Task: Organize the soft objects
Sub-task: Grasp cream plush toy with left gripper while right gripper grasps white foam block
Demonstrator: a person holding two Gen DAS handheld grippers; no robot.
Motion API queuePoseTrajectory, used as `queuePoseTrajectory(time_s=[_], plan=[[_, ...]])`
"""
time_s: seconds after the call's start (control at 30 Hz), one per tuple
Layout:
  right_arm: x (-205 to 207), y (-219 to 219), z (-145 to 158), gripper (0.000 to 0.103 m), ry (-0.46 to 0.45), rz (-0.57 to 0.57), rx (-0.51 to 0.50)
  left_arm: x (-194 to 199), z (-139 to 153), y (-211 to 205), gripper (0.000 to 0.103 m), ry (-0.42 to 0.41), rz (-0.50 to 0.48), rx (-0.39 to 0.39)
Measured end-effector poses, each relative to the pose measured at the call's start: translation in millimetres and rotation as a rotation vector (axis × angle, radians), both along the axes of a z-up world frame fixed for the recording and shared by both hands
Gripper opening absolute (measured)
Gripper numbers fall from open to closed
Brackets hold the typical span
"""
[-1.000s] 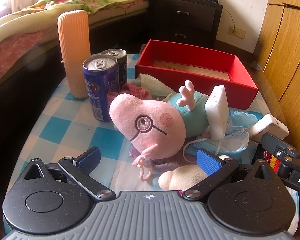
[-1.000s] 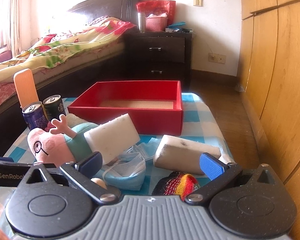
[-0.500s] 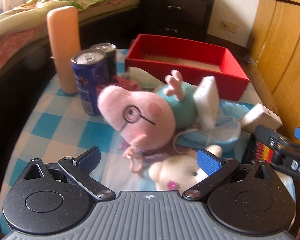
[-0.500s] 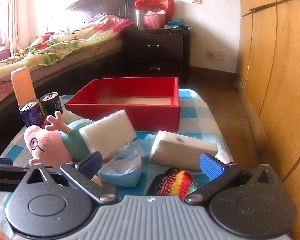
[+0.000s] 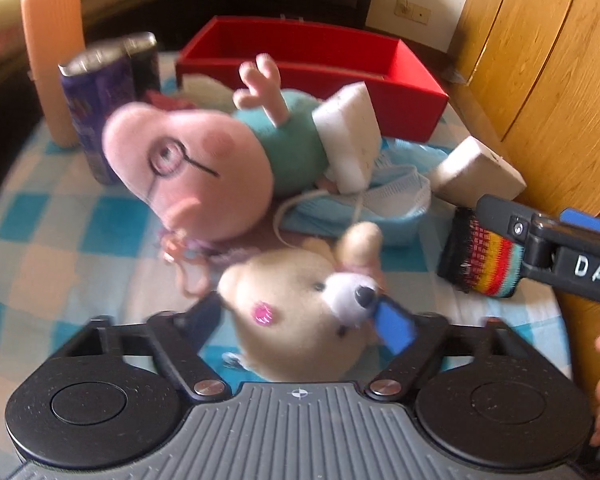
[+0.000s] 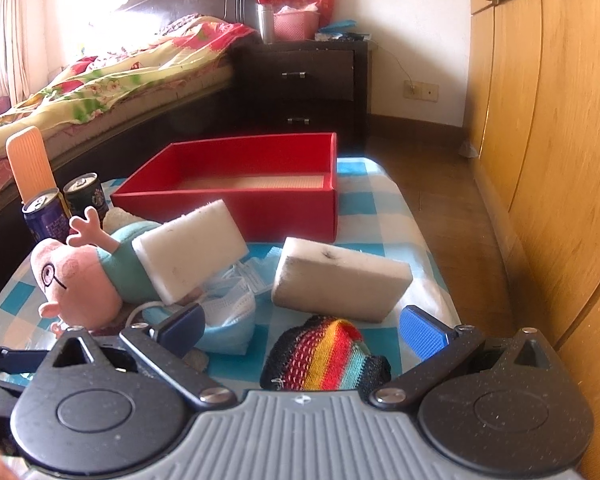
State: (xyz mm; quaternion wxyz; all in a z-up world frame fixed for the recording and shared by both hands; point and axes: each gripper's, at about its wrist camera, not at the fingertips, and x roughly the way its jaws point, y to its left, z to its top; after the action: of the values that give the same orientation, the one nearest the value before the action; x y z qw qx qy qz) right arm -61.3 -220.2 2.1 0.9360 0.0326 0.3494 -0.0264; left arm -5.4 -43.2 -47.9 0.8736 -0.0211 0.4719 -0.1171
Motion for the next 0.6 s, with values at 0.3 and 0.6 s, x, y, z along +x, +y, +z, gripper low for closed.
queuePoseTrajectory(time_s=[0.3,0.6], plan=[[3,-5,-5,0.085,0.036,0.003,0.002,1,1,-7,0.069,-0.003,-0.001,0.046],[10,-10,-14,0.085,0.082,-0.002,-0.046,-2,11,4,0.059,-0.022,-0.002,0.024]])
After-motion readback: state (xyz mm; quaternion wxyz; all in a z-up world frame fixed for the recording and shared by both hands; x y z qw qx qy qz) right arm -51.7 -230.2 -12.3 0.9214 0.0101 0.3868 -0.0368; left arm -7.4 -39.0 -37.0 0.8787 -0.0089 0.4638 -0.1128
